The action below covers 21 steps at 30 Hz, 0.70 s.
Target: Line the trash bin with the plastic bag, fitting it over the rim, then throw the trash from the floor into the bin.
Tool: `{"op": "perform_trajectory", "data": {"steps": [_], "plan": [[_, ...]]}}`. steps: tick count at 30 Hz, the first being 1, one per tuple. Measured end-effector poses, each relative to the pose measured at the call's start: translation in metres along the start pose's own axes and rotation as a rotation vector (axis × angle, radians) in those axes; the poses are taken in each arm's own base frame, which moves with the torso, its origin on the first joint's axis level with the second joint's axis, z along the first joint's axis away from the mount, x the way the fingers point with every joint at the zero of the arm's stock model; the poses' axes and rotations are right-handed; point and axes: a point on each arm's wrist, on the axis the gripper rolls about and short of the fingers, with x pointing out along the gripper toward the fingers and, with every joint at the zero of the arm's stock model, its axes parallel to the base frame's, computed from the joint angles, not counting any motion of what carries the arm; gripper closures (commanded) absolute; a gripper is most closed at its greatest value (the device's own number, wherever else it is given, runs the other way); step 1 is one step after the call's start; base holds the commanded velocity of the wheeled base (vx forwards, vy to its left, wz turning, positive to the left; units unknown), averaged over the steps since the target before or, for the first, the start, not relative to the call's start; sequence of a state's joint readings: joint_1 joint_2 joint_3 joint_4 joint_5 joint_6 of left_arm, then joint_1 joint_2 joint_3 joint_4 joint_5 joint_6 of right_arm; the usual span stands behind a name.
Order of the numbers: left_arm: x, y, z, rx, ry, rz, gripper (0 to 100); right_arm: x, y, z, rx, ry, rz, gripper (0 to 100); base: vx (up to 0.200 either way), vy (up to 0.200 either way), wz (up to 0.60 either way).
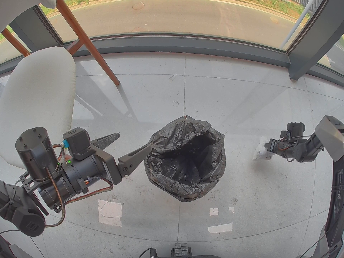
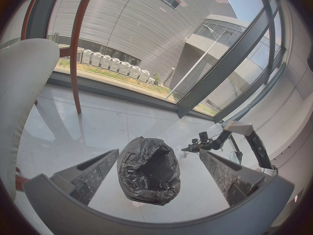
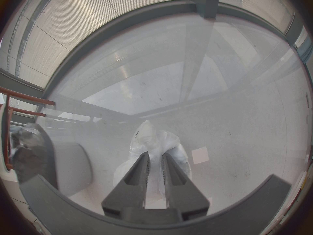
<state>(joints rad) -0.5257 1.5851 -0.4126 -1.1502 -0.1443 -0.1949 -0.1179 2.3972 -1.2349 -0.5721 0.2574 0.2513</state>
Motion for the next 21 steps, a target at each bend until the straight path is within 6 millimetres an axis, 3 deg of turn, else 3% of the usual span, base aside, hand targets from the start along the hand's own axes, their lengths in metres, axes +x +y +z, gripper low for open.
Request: {"op": "perform_trajectory", "data": {"steps": [11, 16, 19, 20, 21], "plan": [[0.001, 0.0, 0.001, 0.002, -0.006, -0.002, 0, -0.116, 0.047, 0.041, -0.011, -0.012, 0.11, 100, 0.0, 0.0, 0.0], [0.001, 0.0, 0.002, 0.002, -0.006, -0.003, 0, -0.161, 0.074, 0.038, -0.011, 0.076, 0.165, 100, 0.0, 0.0, 0.0], [0.001, 0.0, 0.002, 0.002, -0.007, -0.003, 0, -0.175, 0.082, 0.037, -0.02, 0.086, 0.177, 100, 0.0, 0.0, 0.0], [0.001, 0.0, 0.002, 0.002, -0.007, -0.004, 0, -0.177, 0.083, 0.038, -0.023, 0.081, 0.181, 0, 0.0, 0.0, 0.0], [0.001, 0.0, 0.002, 0.002, -0.007, -0.004, 0, -0.177, 0.084, 0.039, -0.029, 0.07, 0.187, 0, 0.0, 0.0, 0.0]]}}
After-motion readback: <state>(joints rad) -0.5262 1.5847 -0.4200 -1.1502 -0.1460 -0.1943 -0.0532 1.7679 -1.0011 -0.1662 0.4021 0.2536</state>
